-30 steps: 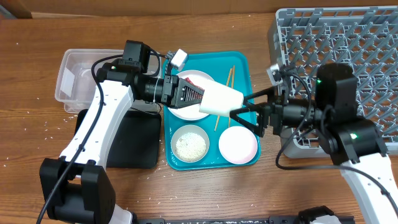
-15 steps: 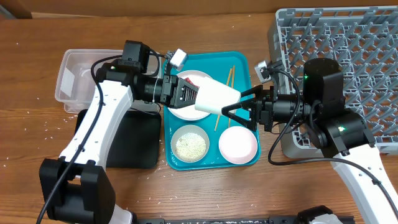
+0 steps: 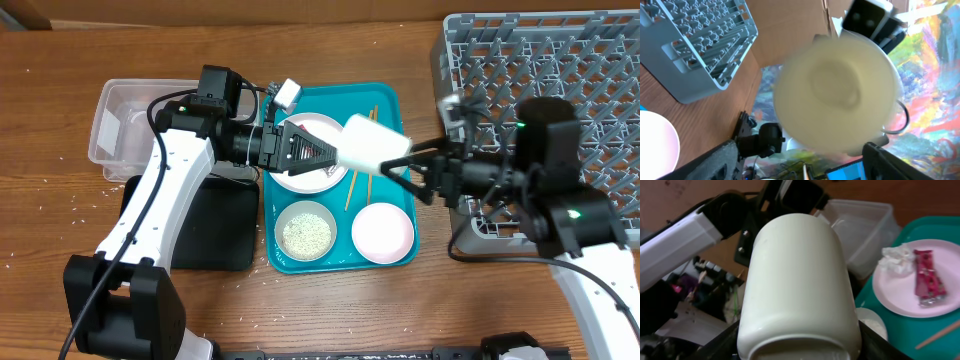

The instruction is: Sort waste into correct bins and load items into the dishwasher

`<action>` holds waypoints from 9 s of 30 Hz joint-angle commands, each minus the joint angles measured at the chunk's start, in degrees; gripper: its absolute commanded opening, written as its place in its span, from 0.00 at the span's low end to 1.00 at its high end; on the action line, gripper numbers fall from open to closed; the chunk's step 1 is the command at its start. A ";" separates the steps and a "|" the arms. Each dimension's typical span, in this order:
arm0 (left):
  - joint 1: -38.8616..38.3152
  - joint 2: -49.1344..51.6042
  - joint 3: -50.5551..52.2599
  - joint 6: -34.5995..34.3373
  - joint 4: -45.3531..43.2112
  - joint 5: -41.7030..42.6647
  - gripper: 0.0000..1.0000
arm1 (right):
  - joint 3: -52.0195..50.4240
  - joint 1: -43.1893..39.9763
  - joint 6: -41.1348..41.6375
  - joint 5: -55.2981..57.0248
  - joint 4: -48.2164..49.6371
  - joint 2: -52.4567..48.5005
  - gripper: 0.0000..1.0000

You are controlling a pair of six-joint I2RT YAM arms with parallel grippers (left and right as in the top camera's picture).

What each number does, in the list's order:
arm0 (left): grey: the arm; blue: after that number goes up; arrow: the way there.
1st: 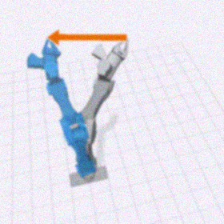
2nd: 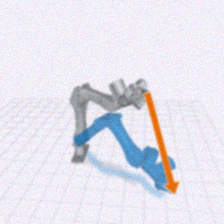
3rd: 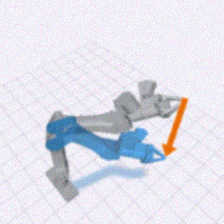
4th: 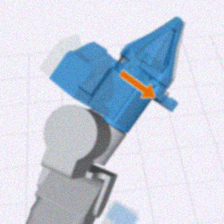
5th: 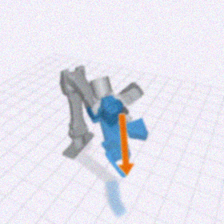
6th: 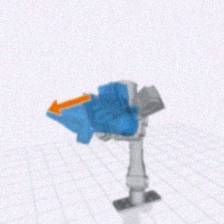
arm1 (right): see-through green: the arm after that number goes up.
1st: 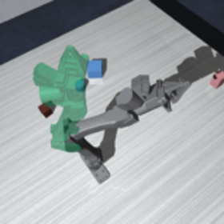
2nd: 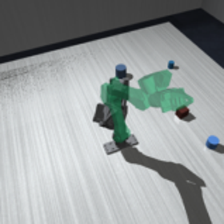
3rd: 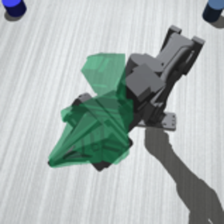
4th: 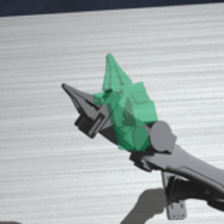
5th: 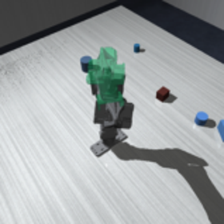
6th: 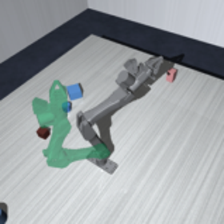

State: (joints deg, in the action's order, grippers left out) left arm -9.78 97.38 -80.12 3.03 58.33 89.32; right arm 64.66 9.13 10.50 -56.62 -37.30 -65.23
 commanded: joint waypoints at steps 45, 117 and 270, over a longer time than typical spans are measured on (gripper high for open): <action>-3.78 -1.51 -0.96 -1.38 4.44 -26.69 0.75 | 19.43 -30.95 5.51 36.02 -40.46 -20.92 1.00; 35.26 -8.41 27.52 17.92 10.64 -9.38 0.04 | 19.30 -21.46 -3.45 19.65 -40.17 -3.23 1.00; -14.58 29.29 -15.50 -44.92 -11.21 -81.79 0.38 | 19.30 -21.44 -3.28 19.67 -39.39 -3.26 1.00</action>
State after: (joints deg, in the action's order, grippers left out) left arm -24.62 125.16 -95.26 -37.15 47.48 3.51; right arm 82.70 -12.64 7.46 -37.04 -76.75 -68.84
